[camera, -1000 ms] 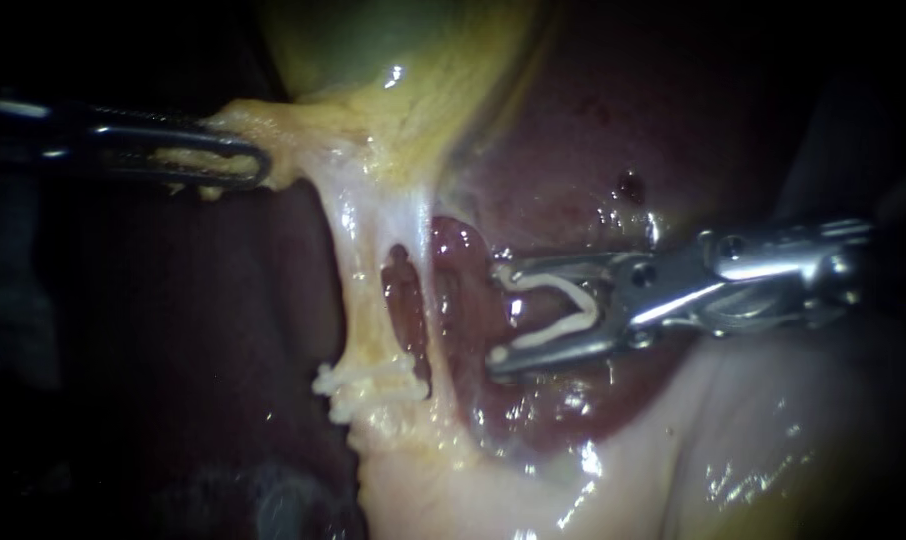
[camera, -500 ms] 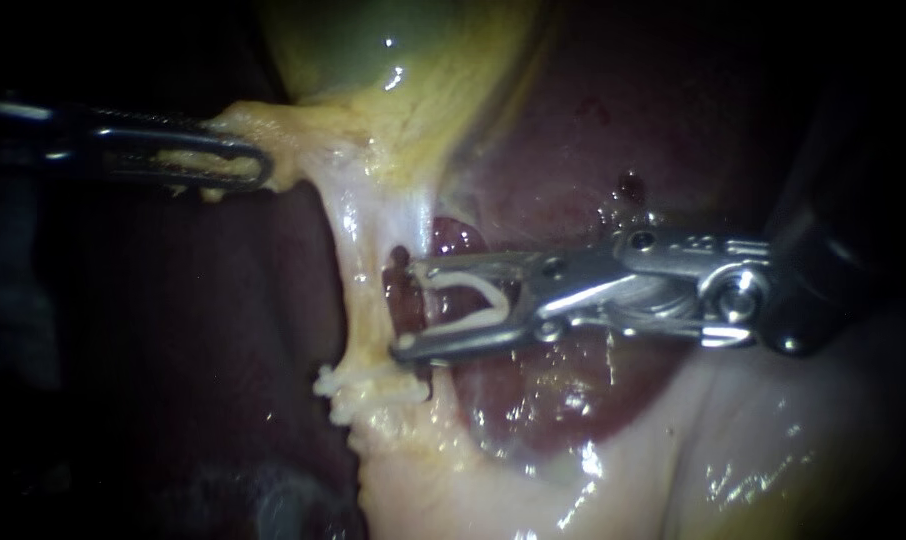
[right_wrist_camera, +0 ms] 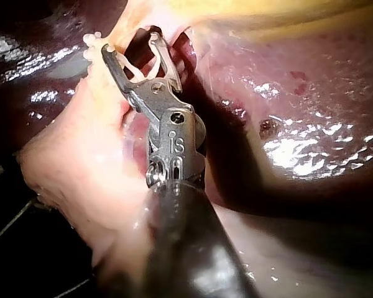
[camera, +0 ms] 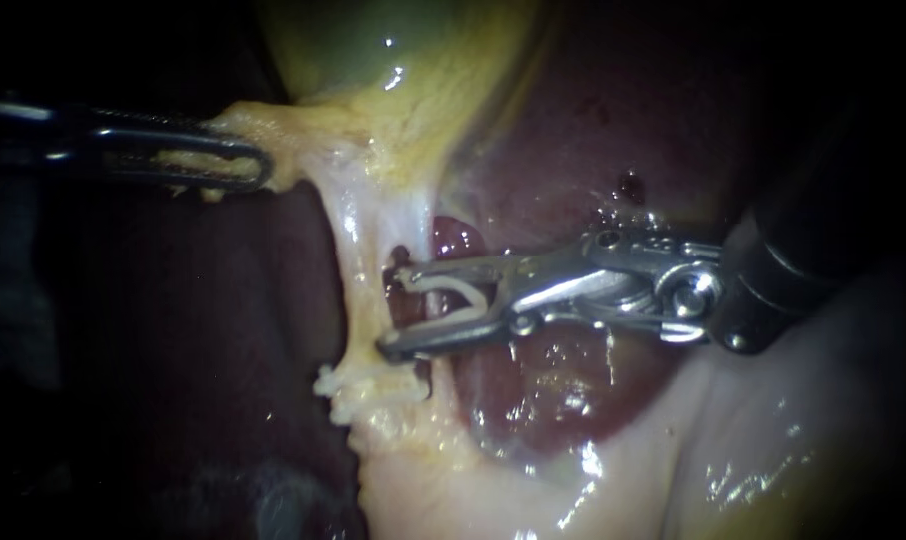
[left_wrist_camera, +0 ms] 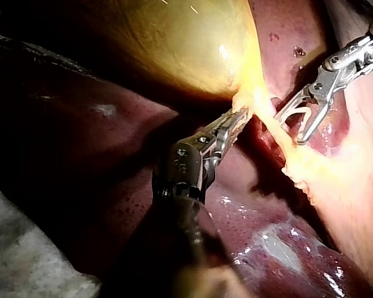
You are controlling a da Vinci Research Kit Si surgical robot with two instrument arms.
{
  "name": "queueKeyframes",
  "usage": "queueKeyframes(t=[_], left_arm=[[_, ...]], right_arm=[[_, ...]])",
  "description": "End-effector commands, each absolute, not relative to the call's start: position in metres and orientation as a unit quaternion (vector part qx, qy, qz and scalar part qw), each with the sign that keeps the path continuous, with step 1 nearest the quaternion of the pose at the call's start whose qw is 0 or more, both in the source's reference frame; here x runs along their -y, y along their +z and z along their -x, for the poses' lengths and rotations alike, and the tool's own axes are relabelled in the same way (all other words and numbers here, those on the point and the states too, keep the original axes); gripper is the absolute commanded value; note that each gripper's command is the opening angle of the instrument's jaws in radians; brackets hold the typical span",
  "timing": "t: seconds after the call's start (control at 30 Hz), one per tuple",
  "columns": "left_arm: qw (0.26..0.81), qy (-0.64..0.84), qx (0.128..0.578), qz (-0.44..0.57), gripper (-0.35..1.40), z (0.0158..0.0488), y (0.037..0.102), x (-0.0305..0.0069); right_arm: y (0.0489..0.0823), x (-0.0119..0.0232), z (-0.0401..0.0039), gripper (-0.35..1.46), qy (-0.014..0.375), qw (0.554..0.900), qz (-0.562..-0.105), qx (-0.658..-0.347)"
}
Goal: Clipping third clip left tube
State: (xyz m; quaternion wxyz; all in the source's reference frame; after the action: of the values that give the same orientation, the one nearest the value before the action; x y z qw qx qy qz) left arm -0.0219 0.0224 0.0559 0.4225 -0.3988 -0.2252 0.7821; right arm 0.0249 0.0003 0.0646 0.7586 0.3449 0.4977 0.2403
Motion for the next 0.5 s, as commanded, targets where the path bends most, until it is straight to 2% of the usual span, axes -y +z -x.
queueKeyframes(t=[0.03, 0.37, 0.5], left_arm=[[0.423, 0.782, 0.225, 0.399, -0.35, 0.0219, 0.0559, -0.0224], [0.423, 0.782, 0.225, 0.399, -0.35, 0.0219, 0.0559, -0.0223], [0.422, 0.782, 0.226, 0.399, -0.35, 0.0219, 0.0560, -0.0222]], right_arm=[[0.0648, -0.0003, -0.0252, 0.46, 0.240, 0.759, -0.344, -0.497], [0.0663, -0.0001, -0.0273, 0.48, 0.250, 0.762, -0.342, -0.490], [0.0663, -0.0002, -0.0285, 0.48, 0.259, 0.749, -0.351, -0.498]])
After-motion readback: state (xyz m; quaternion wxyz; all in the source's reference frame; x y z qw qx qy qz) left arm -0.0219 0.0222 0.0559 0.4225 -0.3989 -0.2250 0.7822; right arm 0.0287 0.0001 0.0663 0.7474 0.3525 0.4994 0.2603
